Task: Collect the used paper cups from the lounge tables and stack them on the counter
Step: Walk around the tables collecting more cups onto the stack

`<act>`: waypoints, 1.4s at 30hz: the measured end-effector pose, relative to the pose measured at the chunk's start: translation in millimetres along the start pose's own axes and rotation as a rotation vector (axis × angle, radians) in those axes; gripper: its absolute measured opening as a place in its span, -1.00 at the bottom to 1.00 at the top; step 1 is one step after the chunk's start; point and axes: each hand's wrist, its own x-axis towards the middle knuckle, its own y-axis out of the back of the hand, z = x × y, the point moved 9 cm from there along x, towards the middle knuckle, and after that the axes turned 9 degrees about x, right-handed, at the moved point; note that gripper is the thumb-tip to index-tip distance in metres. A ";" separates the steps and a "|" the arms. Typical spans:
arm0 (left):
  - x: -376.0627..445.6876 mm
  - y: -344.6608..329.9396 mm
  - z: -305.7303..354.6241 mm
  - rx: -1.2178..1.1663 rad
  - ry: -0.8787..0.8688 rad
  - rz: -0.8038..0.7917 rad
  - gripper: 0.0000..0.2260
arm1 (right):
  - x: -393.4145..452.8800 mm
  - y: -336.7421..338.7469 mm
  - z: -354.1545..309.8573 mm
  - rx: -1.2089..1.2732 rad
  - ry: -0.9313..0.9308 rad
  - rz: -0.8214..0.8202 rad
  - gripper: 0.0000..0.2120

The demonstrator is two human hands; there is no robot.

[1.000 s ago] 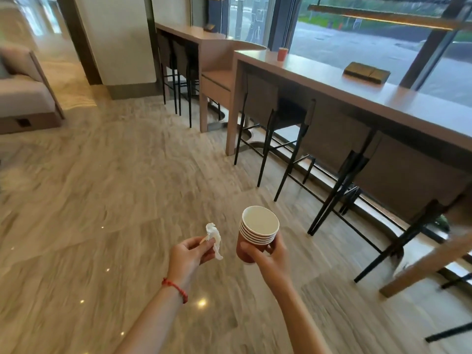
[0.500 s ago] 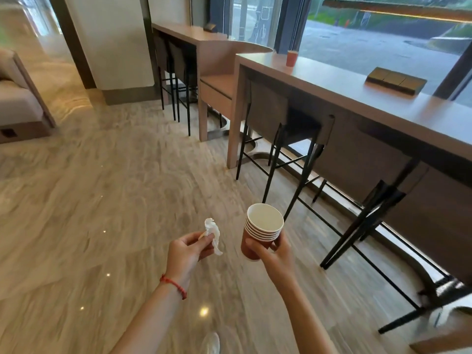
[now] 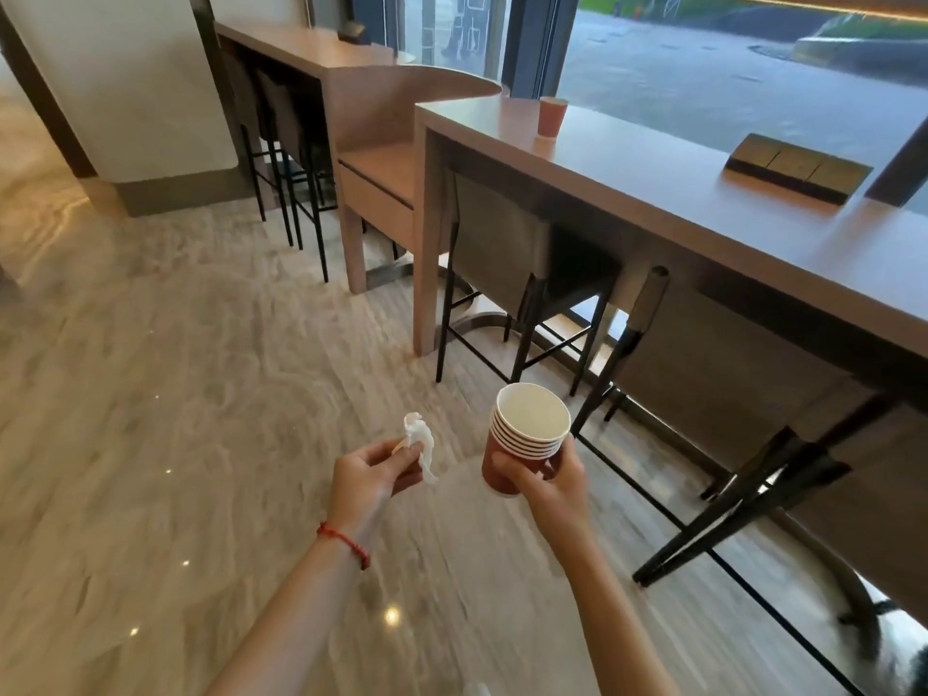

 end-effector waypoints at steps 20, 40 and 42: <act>280.4 -170.3 109.8 -0.031 -0.083 -0.008 -0.95 | 346.7 23.4 3.8 -0.036 0.048 -0.003 -0.46; 575.2 -306.0 289.6 0.022 -0.310 -0.203 -0.95 | 665.7 -0.6 -67.6 -0.004 0.194 0.205 -0.23; 593.7 -325.2 300.5 -0.015 -0.299 -0.243 -0.95 | 694.6 6.8 -77.7 -0.016 0.213 0.231 -0.30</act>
